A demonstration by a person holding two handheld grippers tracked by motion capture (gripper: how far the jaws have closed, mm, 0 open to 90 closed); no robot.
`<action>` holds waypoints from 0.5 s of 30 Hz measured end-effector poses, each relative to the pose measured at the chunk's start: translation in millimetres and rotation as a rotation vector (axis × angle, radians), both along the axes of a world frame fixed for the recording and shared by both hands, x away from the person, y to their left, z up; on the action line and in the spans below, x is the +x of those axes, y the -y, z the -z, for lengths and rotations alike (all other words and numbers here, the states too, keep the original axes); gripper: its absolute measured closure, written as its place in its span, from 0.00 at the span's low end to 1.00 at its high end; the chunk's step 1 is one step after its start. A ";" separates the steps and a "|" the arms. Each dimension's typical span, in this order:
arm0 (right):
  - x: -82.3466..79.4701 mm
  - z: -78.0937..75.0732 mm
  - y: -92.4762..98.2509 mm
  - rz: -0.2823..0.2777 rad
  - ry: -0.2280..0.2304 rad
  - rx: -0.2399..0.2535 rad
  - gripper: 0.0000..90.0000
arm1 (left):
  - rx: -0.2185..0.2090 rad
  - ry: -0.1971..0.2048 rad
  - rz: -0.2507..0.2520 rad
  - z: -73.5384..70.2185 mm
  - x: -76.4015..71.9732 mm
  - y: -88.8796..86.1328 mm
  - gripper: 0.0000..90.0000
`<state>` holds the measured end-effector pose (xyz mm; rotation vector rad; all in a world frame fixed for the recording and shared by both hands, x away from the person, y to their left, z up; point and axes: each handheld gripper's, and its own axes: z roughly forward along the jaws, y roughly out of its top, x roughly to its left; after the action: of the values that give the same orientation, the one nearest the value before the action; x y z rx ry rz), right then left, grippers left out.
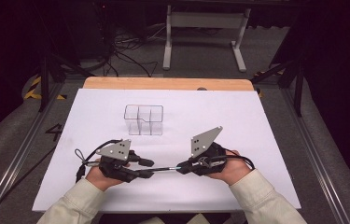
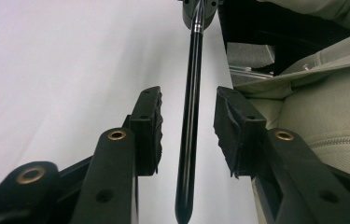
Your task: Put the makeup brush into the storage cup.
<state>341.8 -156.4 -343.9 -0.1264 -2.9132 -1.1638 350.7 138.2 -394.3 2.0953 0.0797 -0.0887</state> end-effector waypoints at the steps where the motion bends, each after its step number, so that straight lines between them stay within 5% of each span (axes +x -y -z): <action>1: 0.1 -0.1 -1.4 -0.001 -0.004 -0.006 0.94 | 0.011 -0.006 0.005 0.1 0.3 0.6 0.69; 15: 3.3 2.0 -11.0 -0.002 0.003 -0.077 0.94 | 0.099 -0.063 0.055 0.5 9.0 16.1 0.74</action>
<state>345.2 -145.4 -345.9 -0.1214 -2.9610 -1.0533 359.7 122.1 -394.7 2.1945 0.0653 -0.1876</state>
